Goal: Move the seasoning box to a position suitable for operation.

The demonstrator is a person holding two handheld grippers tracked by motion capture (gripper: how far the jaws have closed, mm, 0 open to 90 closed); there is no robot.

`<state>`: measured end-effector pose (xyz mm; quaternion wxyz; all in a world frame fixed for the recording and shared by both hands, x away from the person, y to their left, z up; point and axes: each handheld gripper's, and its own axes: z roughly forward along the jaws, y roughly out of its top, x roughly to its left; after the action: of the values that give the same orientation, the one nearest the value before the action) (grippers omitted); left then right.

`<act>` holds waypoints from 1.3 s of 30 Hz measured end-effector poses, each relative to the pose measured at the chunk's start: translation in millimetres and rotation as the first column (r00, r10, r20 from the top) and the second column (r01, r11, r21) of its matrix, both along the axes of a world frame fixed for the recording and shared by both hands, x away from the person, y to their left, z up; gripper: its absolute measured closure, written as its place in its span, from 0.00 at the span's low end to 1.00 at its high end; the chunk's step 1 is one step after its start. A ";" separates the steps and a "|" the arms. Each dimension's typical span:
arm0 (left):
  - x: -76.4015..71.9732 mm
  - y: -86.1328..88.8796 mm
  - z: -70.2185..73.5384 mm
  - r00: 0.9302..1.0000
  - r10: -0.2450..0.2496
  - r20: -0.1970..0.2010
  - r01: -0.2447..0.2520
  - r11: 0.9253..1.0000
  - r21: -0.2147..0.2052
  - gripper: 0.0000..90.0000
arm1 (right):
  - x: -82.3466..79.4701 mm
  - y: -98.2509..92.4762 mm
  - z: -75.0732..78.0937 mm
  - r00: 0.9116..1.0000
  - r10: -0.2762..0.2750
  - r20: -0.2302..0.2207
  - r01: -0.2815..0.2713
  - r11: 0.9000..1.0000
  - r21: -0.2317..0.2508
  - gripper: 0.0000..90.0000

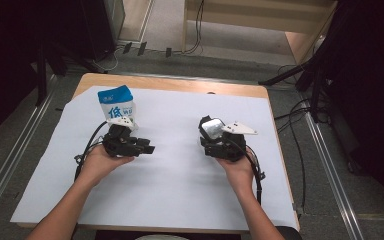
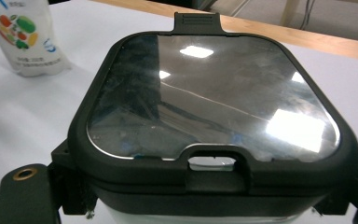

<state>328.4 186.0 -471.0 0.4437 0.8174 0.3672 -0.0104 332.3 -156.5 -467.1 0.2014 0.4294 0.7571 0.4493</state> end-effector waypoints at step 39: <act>-14.3 8.2 -4.8 1.000 0.024 0.001 -0.024 0.999 0.045 0.56 | 12.6 80.1 -36.4 0.993 0.121 0.002 -0.121 0.992 -0.039 0.17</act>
<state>314.2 194.3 -475.8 0.4254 0.8226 0.3772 0.0033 344.9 -76.4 -503.4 0.1835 0.3779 0.7898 0.4469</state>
